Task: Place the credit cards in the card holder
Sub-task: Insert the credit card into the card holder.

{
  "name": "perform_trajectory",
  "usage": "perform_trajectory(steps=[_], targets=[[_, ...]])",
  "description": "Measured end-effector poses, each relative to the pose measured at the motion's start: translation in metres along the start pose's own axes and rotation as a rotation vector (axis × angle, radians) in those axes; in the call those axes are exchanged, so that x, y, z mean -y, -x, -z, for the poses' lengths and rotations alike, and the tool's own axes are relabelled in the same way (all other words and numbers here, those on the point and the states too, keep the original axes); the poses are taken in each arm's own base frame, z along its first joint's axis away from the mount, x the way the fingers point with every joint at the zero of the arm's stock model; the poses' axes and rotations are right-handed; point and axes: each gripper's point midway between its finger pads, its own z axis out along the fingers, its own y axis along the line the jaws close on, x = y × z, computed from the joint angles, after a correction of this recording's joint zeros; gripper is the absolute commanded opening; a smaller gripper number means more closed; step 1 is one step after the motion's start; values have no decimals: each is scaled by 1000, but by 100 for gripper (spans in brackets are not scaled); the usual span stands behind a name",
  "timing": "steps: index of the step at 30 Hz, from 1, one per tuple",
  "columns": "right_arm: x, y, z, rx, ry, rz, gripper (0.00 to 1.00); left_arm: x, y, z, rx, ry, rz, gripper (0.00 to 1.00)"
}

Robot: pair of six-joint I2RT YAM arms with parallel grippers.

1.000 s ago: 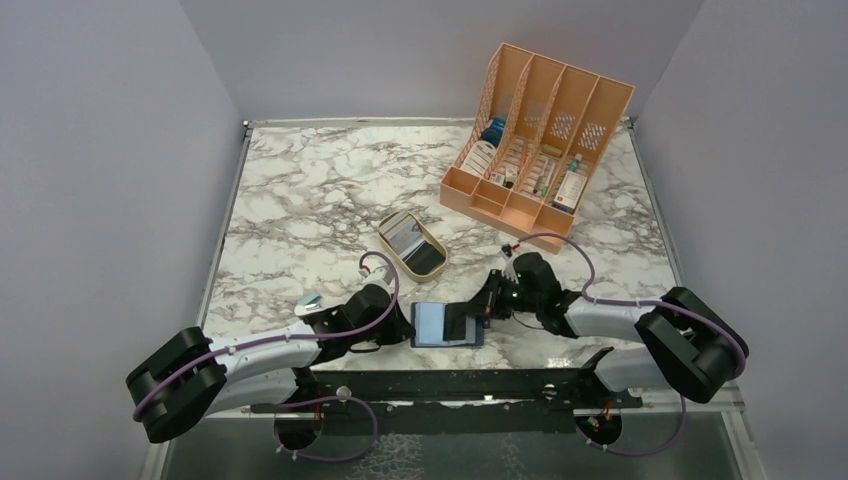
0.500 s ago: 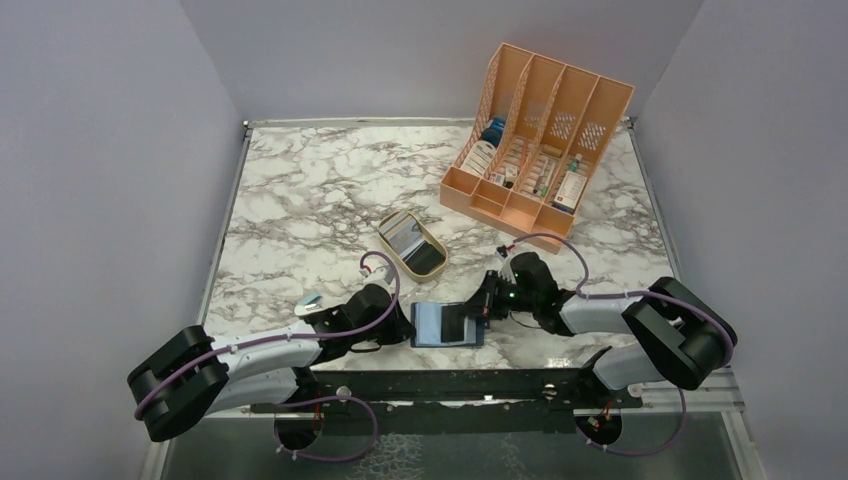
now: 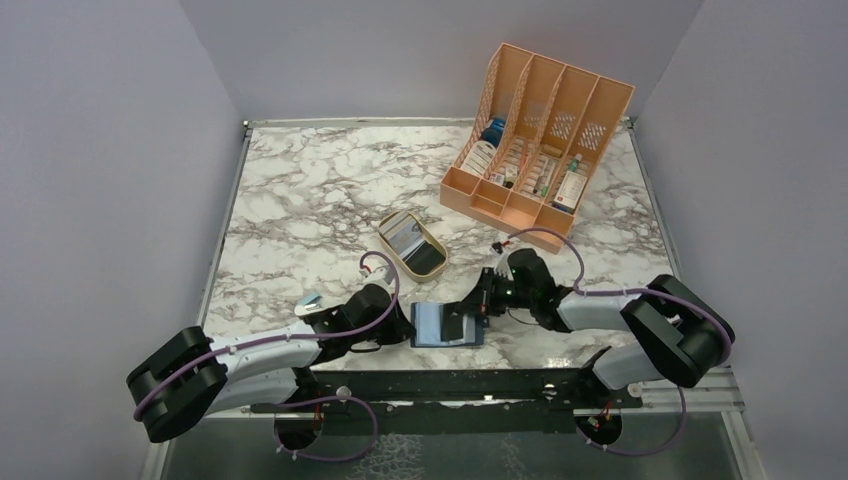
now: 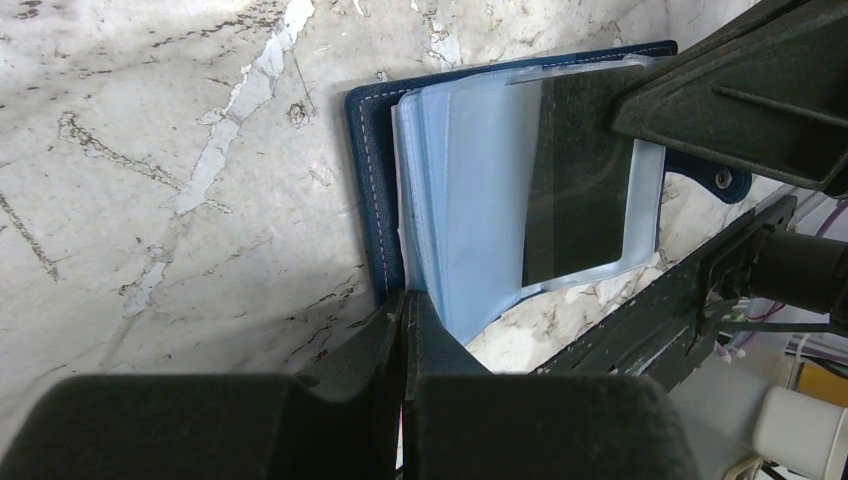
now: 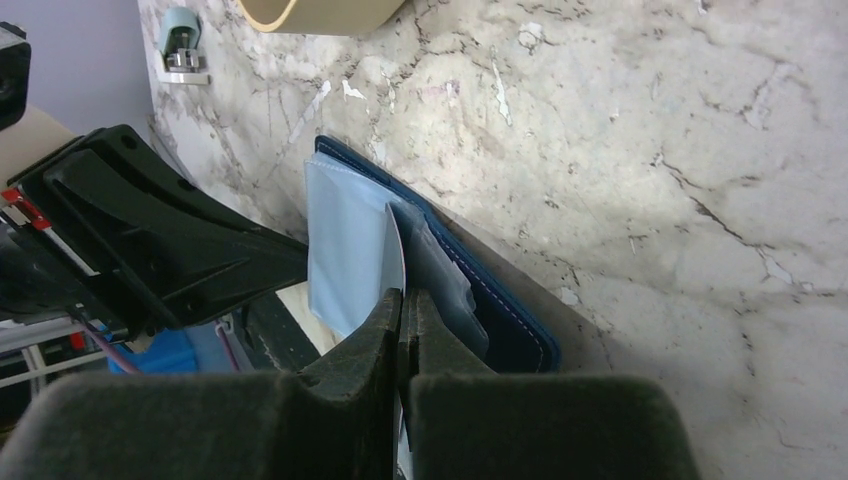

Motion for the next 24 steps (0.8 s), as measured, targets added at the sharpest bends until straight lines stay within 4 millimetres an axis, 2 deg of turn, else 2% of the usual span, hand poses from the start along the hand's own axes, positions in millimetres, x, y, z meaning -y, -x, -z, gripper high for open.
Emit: perform_trajectory(steps=[10,24], targets=[[-1,8,-7,-8,-7,93,1,0,0,2,3,-5,3,3],[1,-1,-1,-5,5,33,1,-1,-1,0,-6,2,0,3]])
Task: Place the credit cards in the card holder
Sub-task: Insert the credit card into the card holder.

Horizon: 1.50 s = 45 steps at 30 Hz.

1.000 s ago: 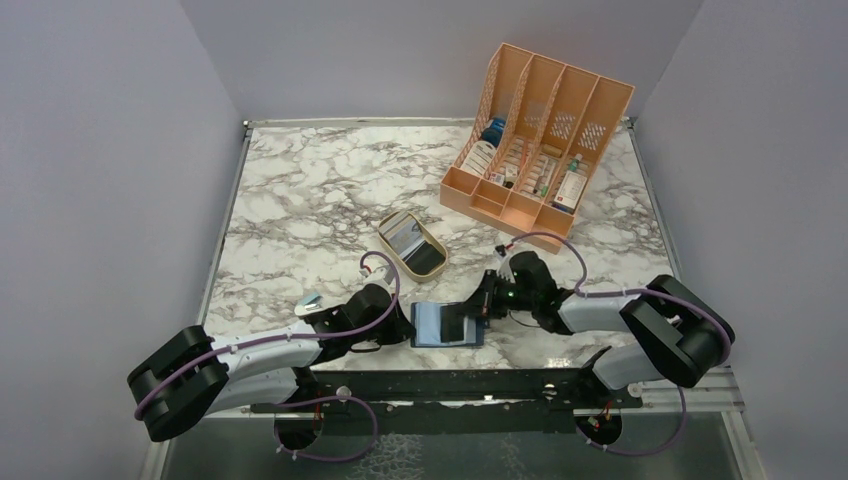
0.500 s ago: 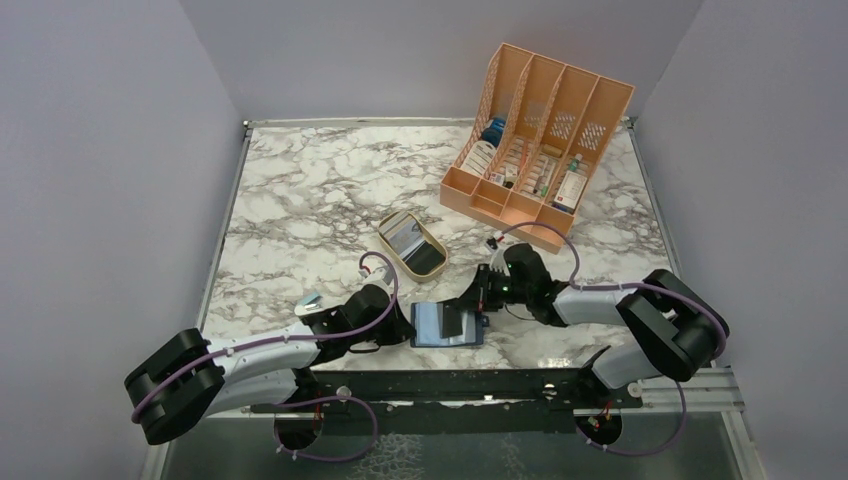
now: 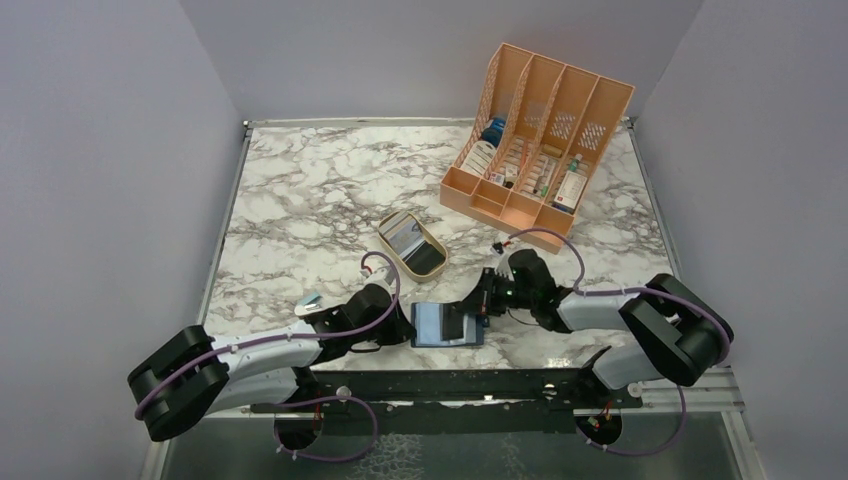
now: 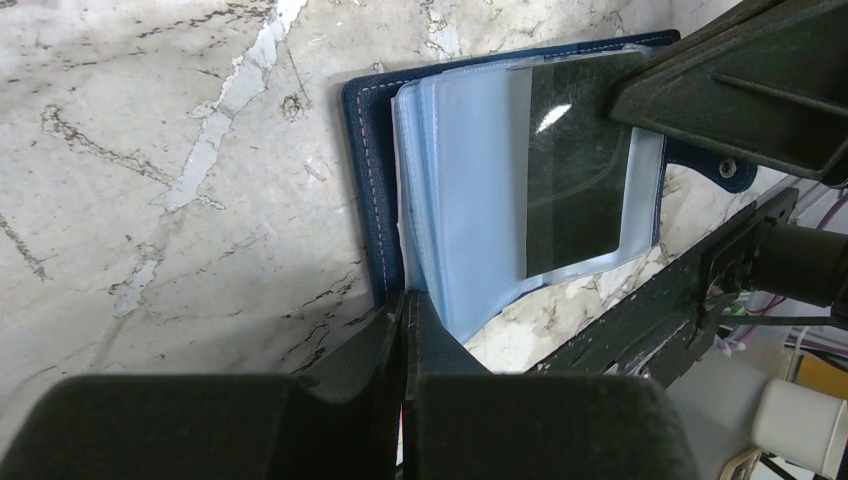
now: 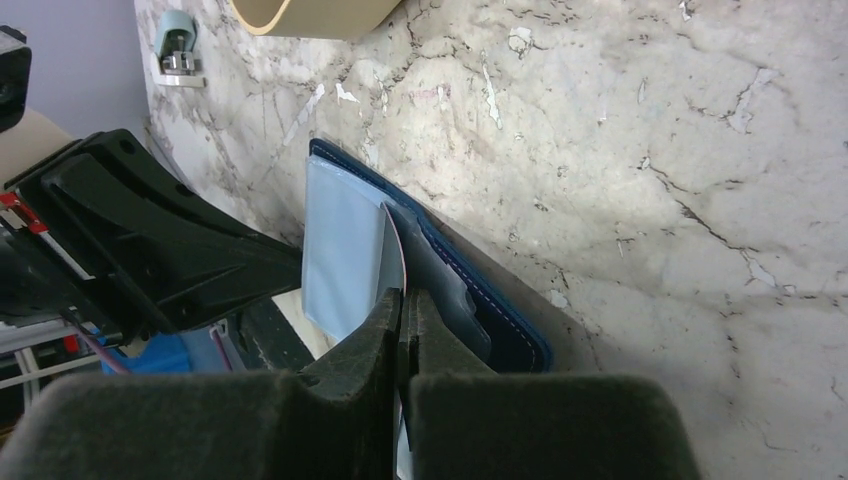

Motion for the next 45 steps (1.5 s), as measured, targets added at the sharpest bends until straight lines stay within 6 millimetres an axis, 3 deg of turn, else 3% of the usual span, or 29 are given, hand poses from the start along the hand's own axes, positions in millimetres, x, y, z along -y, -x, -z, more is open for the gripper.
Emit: perform_trajectory(steps=[18,20,24,26,34,45], targets=[[-5,-3,-3,-1,31,-88,1,4,-2,-2,-13,-20,-1,3],[-5,-3,-4,-2,32,-93,6,4,-2,-2,-13,-21,-1,3],[-1,-7,-3,-16,7,-100,30,5,-2,-2,-14,-21,-1,3],[4,-7,0,-16,-34,-104,37,5,-1,-3,-14,-22,-1,3],[-17,19,22,40,-97,-15,41,7,0,-1,-8,-31,1,3],[-11,-5,29,-38,-153,-32,42,7,-3,-4,-24,-30,1,3]])
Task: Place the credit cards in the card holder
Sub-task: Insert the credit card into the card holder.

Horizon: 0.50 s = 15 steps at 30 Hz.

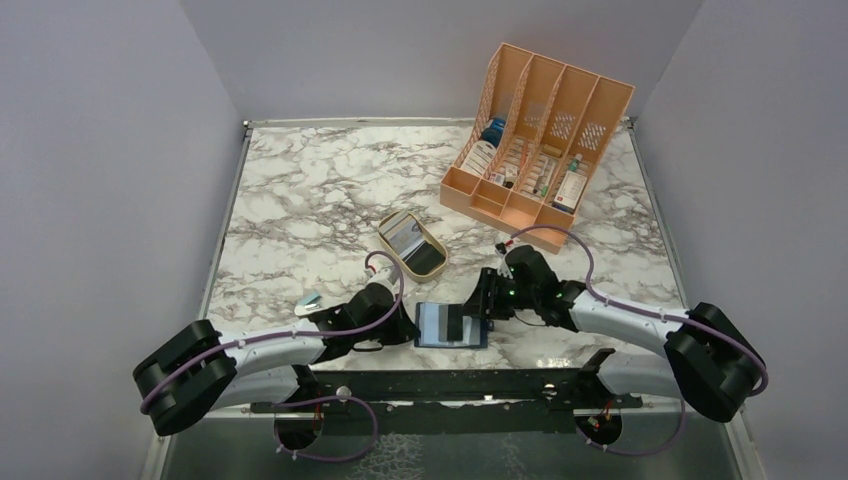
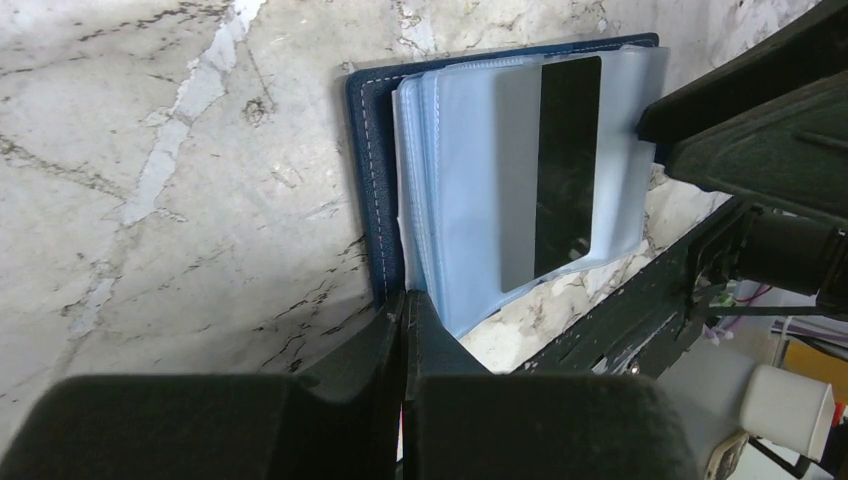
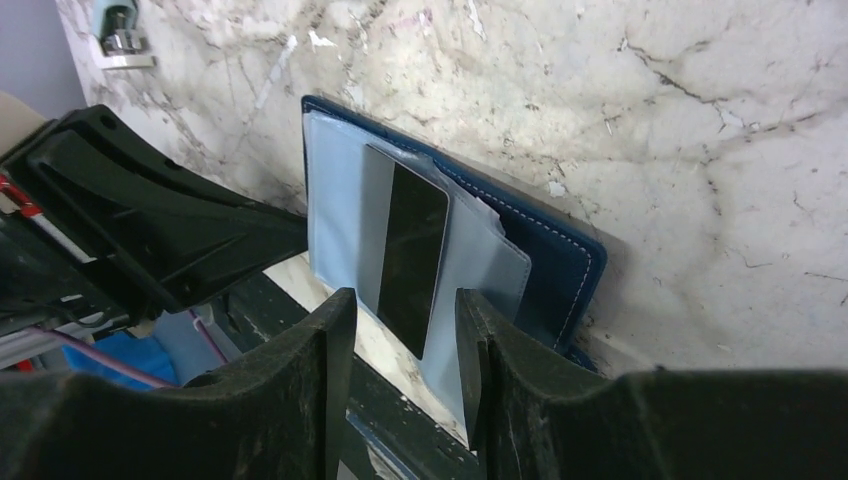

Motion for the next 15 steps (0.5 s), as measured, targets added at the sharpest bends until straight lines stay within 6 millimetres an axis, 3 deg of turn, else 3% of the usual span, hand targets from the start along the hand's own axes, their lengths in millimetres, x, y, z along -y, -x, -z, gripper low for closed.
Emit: perform_trajectory(steps=[15], targets=[[6,-20,-14,-72,-51,-3,36,6,1,-3,-9,-12,-4,3]])
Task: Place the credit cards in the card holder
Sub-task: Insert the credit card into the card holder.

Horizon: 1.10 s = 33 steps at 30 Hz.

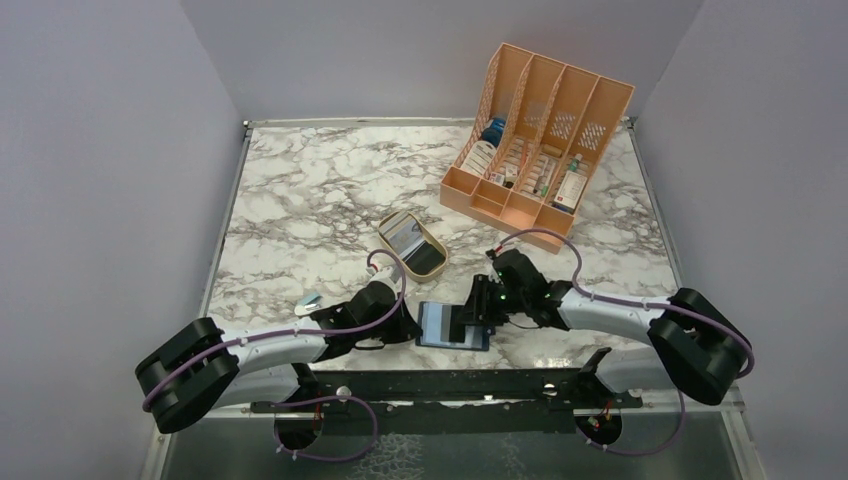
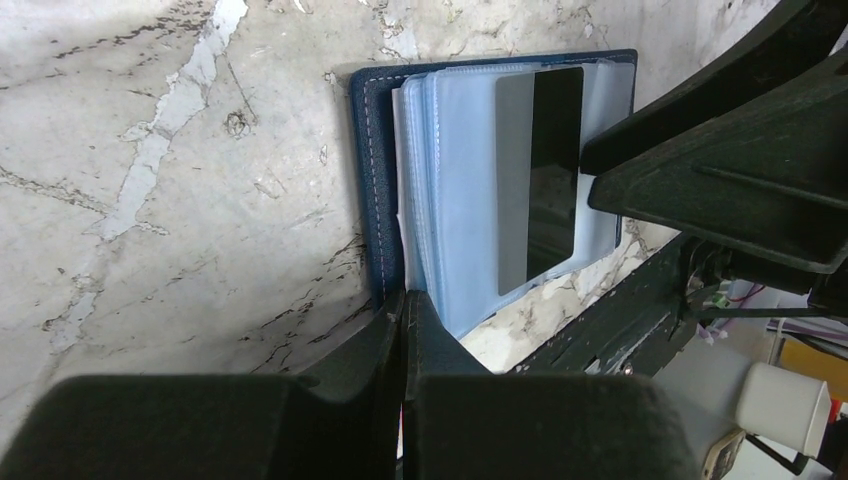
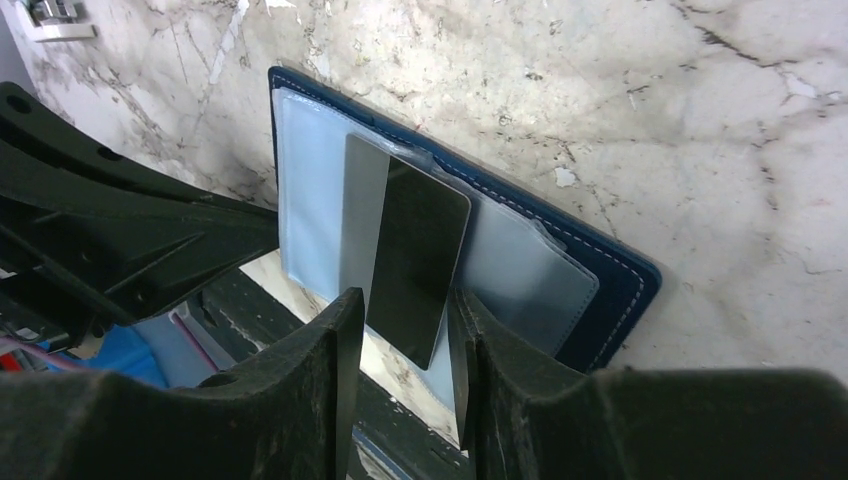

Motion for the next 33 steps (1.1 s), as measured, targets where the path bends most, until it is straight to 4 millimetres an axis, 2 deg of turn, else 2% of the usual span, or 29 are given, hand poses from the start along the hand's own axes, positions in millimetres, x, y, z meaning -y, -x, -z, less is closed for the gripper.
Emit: perform_trajectory(steps=[10,26,29,33], targets=[[-8,-9,-10,-27,18,29,34,1,1,0,4,-6,0,3],[-29,-1,-22,-12,98,78,28,0,0,-3,0,-1,-1,3],[-28,-1,-22,-12,97,77,28,0,0,-3,-1,-1,-1,9],[-22,-3,-23,-17,69,68,27,0,1,-1,3,-1,-1,29]])
